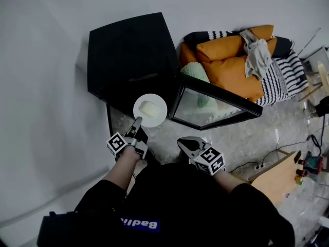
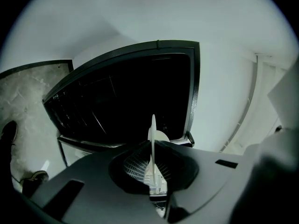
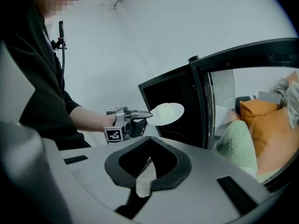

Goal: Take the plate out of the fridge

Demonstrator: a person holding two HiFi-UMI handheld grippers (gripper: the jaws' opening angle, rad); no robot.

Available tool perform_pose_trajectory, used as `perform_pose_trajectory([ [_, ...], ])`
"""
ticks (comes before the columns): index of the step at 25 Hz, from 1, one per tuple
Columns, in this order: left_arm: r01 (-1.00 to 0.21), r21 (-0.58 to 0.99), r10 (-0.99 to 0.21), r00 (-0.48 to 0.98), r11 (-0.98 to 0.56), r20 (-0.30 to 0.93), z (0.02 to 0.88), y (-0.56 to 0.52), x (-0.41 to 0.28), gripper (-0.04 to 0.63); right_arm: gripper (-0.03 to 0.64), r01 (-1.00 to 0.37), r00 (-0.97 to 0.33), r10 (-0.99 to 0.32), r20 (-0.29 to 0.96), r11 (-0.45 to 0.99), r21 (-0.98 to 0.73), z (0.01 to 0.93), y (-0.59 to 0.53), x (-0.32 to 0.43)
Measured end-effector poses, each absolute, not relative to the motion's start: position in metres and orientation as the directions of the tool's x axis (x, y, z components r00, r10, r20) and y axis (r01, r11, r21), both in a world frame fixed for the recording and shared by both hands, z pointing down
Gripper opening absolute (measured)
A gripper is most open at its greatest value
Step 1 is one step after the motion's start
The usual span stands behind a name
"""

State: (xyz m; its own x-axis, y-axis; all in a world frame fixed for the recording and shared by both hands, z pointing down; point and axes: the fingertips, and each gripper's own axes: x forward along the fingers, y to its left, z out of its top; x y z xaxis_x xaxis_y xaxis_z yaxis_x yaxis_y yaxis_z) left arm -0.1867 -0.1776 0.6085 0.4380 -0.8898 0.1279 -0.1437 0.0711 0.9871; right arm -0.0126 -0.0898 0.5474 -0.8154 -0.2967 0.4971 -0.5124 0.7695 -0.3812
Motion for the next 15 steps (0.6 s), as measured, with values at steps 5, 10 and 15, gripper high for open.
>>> perform_pose_trajectory([
  [5,-0.103,0.992,-0.879,0.463,0.077,0.117,0.571,-0.162,-0.179,0.026,0.008,-0.517,-0.817,-0.311,0.486,0.769,-0.376,0.541,-0.099,-0.015],
  [10,-0.127,0.989,-0.856,0.499,0.078,0.132,0.543,-0.148,-0.173,0.026,0.008,-0.512,-0.821,-0.319,0.473,0.778,-0.365,0.535,-0.104,-0.018],
  [15,-0.111,0.991,-0.840,0.529,0.075,0.123,0.511,-0.138,-0.166,0.026,0.008,-0.505,-0.825,-0.319,0.467,0.787,-0.355,0.533,-0.109,-0.023],
])
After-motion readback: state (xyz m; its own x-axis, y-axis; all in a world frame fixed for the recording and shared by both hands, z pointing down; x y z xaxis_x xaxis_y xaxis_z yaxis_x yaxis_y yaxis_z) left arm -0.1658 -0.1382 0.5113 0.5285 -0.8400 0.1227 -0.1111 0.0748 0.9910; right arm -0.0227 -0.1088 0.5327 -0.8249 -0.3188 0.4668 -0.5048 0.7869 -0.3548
